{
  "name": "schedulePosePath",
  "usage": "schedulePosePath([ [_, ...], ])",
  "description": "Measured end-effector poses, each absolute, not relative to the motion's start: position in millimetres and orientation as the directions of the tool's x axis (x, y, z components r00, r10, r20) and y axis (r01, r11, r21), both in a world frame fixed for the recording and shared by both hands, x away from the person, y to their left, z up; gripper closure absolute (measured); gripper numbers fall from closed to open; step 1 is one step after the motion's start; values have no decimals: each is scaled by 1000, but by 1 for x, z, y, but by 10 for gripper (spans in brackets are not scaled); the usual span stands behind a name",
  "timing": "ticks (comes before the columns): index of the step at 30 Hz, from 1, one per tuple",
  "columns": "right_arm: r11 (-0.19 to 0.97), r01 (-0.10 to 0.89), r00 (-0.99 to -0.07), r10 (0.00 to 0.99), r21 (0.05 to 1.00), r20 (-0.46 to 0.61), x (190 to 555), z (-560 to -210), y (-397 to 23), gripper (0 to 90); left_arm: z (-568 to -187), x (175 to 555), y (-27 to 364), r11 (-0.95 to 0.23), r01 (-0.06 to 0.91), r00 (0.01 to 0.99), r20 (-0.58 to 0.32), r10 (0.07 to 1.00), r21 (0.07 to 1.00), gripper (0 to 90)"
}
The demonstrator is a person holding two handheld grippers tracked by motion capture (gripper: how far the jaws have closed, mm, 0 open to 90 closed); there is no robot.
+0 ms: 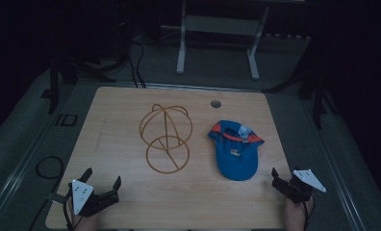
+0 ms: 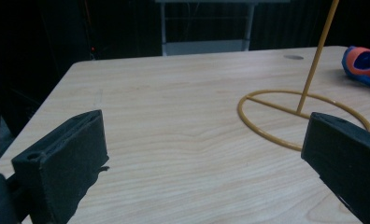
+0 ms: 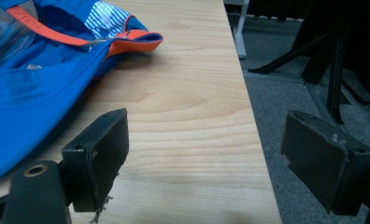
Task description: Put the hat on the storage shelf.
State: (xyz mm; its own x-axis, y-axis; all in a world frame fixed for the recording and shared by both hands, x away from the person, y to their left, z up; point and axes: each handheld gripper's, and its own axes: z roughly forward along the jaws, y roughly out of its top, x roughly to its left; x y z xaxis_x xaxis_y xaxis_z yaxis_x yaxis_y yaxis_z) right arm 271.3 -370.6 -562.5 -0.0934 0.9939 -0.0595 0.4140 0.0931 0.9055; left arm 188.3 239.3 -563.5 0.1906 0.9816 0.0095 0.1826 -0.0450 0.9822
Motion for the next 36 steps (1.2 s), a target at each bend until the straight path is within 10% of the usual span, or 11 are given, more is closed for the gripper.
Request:
schedulePosePath([
  [36,158,417,-341,940,895,-7,327,-500,-333,135,-555,183,230,23,252,246,-87,965,968,7],
])
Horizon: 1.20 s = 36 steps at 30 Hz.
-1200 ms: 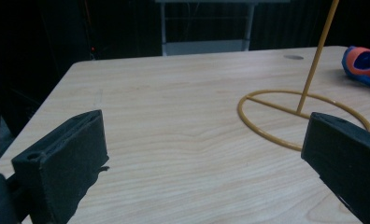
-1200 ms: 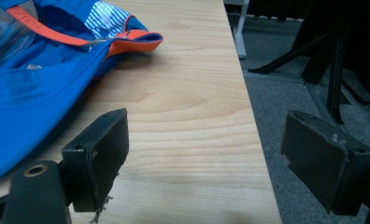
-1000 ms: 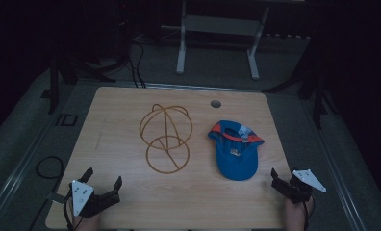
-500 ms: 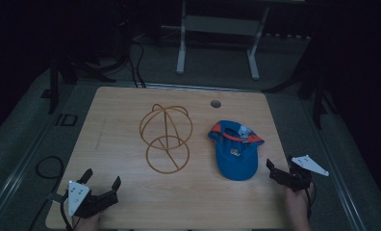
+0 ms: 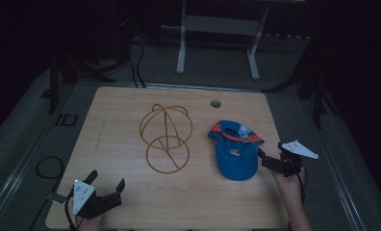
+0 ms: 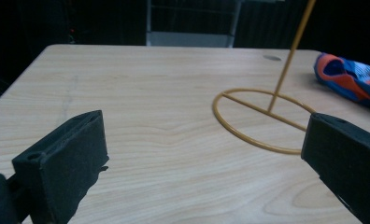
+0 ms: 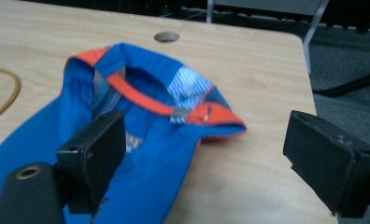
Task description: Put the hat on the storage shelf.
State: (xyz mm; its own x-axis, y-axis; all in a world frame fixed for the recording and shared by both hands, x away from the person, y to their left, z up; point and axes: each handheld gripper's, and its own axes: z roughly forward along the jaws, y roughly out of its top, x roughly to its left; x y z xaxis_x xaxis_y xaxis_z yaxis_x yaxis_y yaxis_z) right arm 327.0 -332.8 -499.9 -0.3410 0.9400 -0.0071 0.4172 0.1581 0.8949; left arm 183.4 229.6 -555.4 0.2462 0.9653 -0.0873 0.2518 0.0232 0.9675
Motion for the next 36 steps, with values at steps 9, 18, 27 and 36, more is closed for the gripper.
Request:
schedulePosePath([
  [9,212,421,-413,910,882,-22,376,-495,-309,228,-552,180,230,5,256,270,-76,960,967,7],
  [18,200,445,-395,919,873,-9,409,-500,-306,197,-553,180,233,9,257,266,-80,961,966,7],
  [27,205,519,-381,925,830,9,444,-521,-301,263,-553,180,233,7,264,271,-81,959,965,7],
  [36,256,565,-392,920,785,-18,465,-536,-294,327,-553,180,233,14,280,281,-96,955,960,7],
])
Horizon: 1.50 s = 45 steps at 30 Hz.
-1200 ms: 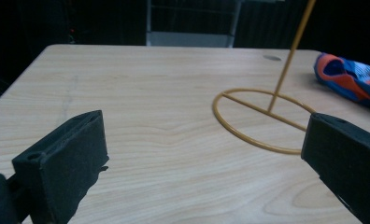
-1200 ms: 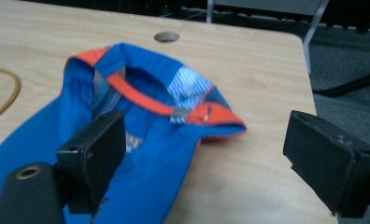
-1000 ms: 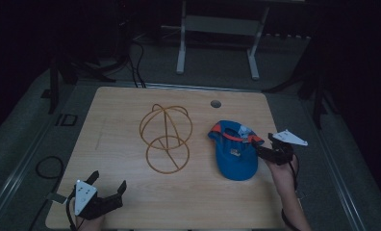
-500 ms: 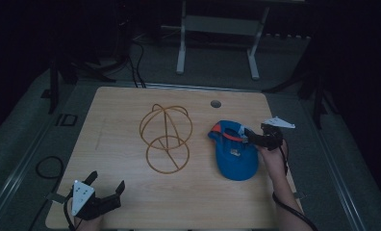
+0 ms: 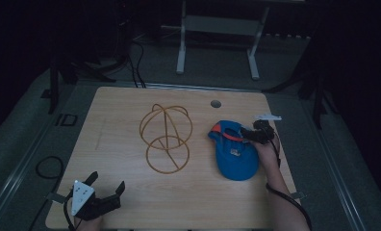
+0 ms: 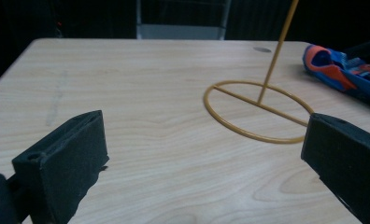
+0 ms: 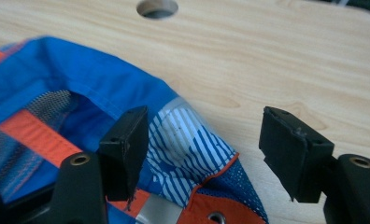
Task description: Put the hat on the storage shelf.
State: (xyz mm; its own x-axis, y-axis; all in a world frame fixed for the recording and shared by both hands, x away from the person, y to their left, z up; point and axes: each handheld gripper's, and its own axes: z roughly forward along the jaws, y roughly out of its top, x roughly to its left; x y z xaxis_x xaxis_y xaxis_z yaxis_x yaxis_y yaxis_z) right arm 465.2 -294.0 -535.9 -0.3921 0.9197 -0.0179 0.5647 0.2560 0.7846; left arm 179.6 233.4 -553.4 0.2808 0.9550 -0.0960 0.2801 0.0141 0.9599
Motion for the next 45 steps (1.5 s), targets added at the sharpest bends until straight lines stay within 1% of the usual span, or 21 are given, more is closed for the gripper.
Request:
schedulePosePath([
  [4,259,588,-407,914,766,3,467,-547,-290,327,-554,179,234,15,278,274,-95,957,960,7],
  [7,284,602,-403,915,746,-23,467,-554,-287,363,-553,178,235,21,277,272,-99,957,961,7],
  [10,319,601,-405,912,733,-65,466,-558,-284,446,-553,178,235,22,276,272,-100,957,961,7],
  [11,325,596,-411,909,734,-68,465,-558,-283,497,-553,178,235,20,276,271,-98,957,961,7],
  [14,335,590,-437,898,734,-58,465,-558,-283,579,-554,179,235,19,277,273,-98,957,961,7],
  [16,342,588,-446,893,733,-58,464,-558,-281,662,-554,179,235,18,281,279,-100,955,959,7],
  [19,374,572,-461,883,730,-91,462,-558,-276,791,-554,179,234,12,284,281,-95,955,959,7],
  [20,386,568,-465,879,727,-104,461,-558,-275,818,-554,179,233,10,284,279,-93,956,959,7],
  [23,396,574,-456,882,716,-122,461,-557,-271,859,-554,179,233,10,292,278,-94,956,956,7],
  [25,391,579,-452,884,716,-117,460,-556,-271,867,-553,179,233,12,295,281,-98,955,955,7],
  [26,353,582,-434,897,733,-88,459,-552,-274,874,-552,178,233,8,298,275,-94,957,954,7],
  [28,317,576,-423,904,754,-56,456,-545,-278,875,-552,178,233,6,300,276,-93,957,954,7],
  [30,316,567,-424,904,761,-59,455,-541,-279,876,-552,178,233,5,299,273,-90,958,954,7],
  [31,314,553,-432,900,772,-56,451,-532,-280,876,-552,178,233,4,296,271,-88,958,955,7],
  [35,313,519,-449,892,796,-58,442,-512,-277,876,-551,178,233,3,299,267,-86,960,954,7],
  [38,289,498,-452,891,818,-40,437,-494,-275,876,-549,178,232,4,295,270,-87,959,956,7],
  [45,309,413,-478,874,857,-85,420,-454,-267,876,-548,178,232,-1,296,274,-84,958,955,7],
])
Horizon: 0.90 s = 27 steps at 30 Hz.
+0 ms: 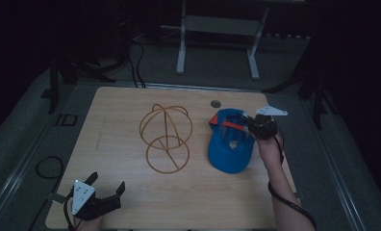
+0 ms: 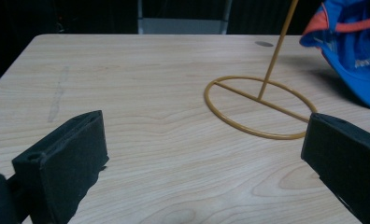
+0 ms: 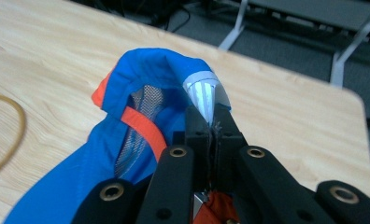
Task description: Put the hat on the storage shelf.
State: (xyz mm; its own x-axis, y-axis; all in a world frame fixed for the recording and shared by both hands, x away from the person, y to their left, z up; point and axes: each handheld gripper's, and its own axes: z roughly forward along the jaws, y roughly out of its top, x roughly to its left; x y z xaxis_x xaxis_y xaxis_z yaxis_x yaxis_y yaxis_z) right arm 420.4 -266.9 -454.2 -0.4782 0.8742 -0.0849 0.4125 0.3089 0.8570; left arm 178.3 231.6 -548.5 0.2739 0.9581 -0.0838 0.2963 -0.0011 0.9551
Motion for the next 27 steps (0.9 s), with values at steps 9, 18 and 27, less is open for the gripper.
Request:
schedulePosePath([
  [9,327,329,-511,850,886,-124,401,-412,-264,876,-537,177,227,-18,284,306,-73,949,959,7],
  [18,323,283,-519,843,903,-139,385,-384,-271,876,-504,179,218,-21,294,384,-98,918,956,7],
  [27,311,266,-523,842,913,-134,369,-373,-278,876,-463,184,201,-28,250,435,-86,896,968,26],
])
